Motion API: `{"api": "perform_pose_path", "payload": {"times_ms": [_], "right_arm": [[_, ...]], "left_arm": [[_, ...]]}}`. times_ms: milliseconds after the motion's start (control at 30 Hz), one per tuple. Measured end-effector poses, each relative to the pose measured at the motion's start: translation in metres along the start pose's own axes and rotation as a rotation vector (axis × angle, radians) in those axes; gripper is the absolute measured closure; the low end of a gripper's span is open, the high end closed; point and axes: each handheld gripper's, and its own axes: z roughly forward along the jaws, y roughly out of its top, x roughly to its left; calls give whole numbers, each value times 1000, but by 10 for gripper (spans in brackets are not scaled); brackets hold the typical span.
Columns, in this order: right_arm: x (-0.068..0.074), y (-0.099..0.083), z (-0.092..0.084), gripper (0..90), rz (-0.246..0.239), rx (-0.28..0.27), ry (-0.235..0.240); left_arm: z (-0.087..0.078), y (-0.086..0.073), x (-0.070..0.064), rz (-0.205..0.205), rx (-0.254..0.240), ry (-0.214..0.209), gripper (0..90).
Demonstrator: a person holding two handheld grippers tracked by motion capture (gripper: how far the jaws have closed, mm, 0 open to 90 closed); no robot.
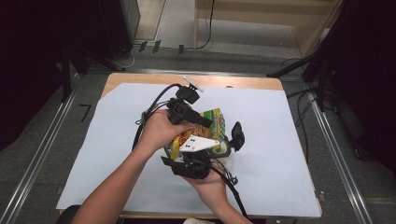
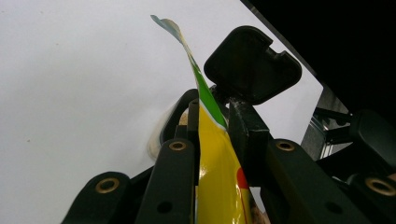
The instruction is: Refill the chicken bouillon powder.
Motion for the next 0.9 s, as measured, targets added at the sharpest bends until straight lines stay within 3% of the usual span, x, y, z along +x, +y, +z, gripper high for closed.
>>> {"api": "perform_pose_path", "payload": {"times_ms": [900], "right_arm": [[-1, 0, 0, 628, 9, 1, 1]], "left_arm": [[1, 1, 0, 2, 5, 0, 791]]}}
